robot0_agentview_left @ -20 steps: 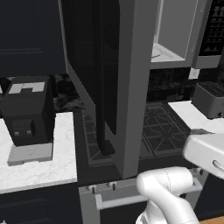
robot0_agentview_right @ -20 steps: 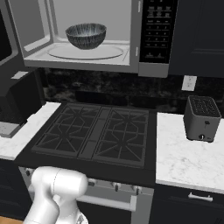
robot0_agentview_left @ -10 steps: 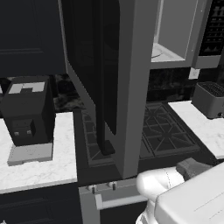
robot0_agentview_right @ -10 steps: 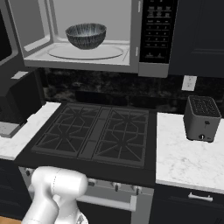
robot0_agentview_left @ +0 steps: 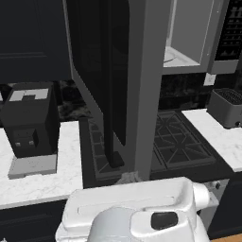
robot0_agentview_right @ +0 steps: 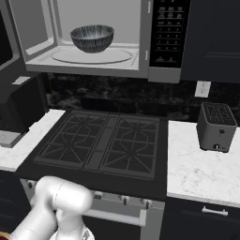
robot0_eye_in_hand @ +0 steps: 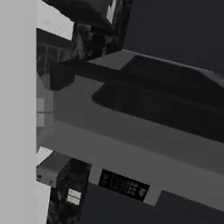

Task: Open the microwave, place the bowl with waffle inside the microwave, then close the microwave door and turn it on.

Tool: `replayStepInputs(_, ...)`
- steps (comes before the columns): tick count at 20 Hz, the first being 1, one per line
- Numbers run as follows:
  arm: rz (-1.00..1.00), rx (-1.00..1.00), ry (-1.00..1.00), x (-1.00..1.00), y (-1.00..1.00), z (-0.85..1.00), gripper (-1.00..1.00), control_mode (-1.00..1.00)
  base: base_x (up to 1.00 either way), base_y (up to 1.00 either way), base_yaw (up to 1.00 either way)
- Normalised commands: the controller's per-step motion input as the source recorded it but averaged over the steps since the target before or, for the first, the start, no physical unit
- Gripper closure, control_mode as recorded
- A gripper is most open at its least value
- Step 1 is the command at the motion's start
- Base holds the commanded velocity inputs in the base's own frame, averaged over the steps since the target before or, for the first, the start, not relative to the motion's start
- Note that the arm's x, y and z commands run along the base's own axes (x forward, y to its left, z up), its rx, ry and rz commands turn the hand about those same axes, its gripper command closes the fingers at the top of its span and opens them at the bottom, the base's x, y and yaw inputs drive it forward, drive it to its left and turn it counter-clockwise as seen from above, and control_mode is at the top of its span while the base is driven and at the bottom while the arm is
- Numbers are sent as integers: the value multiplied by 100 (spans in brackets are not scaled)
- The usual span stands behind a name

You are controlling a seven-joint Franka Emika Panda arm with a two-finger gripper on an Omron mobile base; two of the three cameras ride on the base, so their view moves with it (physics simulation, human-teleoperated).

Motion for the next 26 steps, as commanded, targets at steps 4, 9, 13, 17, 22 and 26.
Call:
replayStepInputs(4,-76,-21,0,68,58,-47,100,-100,0,0,0)
replayStepInputs(9,-36,-15,-1,88,49,-33,100,-100,0,0,0)
replayStepInputs(13,-5,-2,3,81,1,-6,100,-100,0,0,0)
replayStepInputs(17,0,-1,-9,45,-18,6,100,-100,0,0,0)
replayStepInputs(22,2,-2,-20,5,-66,36,100,-100,0,0,0)
replayStepInputs(26,5,0,-20,0,-88,38,100,-100,0,0,0)
